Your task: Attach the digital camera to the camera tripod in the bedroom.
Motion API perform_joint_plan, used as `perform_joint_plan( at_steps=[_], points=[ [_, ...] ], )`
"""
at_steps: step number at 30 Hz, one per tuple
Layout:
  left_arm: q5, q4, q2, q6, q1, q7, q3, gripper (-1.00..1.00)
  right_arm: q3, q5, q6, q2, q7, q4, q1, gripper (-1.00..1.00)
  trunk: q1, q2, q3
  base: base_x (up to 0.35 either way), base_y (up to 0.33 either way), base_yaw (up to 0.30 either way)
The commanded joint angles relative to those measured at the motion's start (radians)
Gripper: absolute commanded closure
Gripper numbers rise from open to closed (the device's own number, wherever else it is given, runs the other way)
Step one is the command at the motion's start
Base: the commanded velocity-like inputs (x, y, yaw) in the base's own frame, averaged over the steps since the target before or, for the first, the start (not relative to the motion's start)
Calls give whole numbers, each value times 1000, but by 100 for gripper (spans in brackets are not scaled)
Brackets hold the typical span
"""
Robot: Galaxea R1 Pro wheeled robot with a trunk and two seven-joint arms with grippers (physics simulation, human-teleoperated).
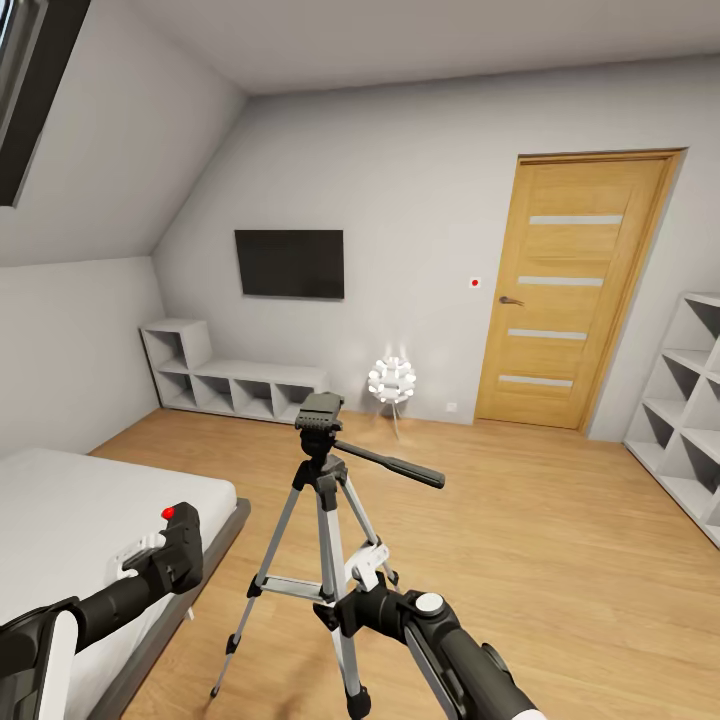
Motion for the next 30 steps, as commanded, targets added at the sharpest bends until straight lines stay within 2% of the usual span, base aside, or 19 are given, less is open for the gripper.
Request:
perform_joint_plan(
  at_steps=[1, 7, 12, 15, 16, 20, 24, 30],
  points=[
    [12, 0, 0, 9, -1, 3, 2, 100, -1, 1, 6, 0, 3, -1, 0, -100, 0, -1, 0, 0, 0, 0],
    [12, -8, 1, 10, -4, -1, -5, 100, 0, 4, 5, 0, 3, -1, 0, -100, 0, -1, 0, 0, 0, 0],
    [12, -39, 7, 1, -11, -17, -61, 100, 0, 5, 4, 0, 3, -1, 0, -100, 0, -1, 0, 0, 0, 0],
    [12, -49, 8, -51, -21, -32, -95, 100, 0, 5, 4, 0, 3, -1, 0, -100, 0, -1, 0, 0, 0, 0],
    [12, -51, 8, -74, -23, -35, -103, 100, 0, 5, 4, 0, 3, -1, 0, 100, 0, -1, 0, 0, 0, 0],
    [11, -53, 8, -154, -29, -46, -125, 100, 0, 5, 3, 0, 3, 0, 0, 100, 0, -1, 0, 0, 0, 0],
    [10, -58, 13, -197, -32, -55, -133, 100, -1, 4, 3, 0, 3, 0, 0, 100, 0, -1, 0, 0, 0, 0],
    [9, -74, 37, -214, -39, -82, -133, 100, -1, 4, 3, 0, 3, 0, 0, 100, 0, -1, 0, 0, 0, 0]
  ],
)
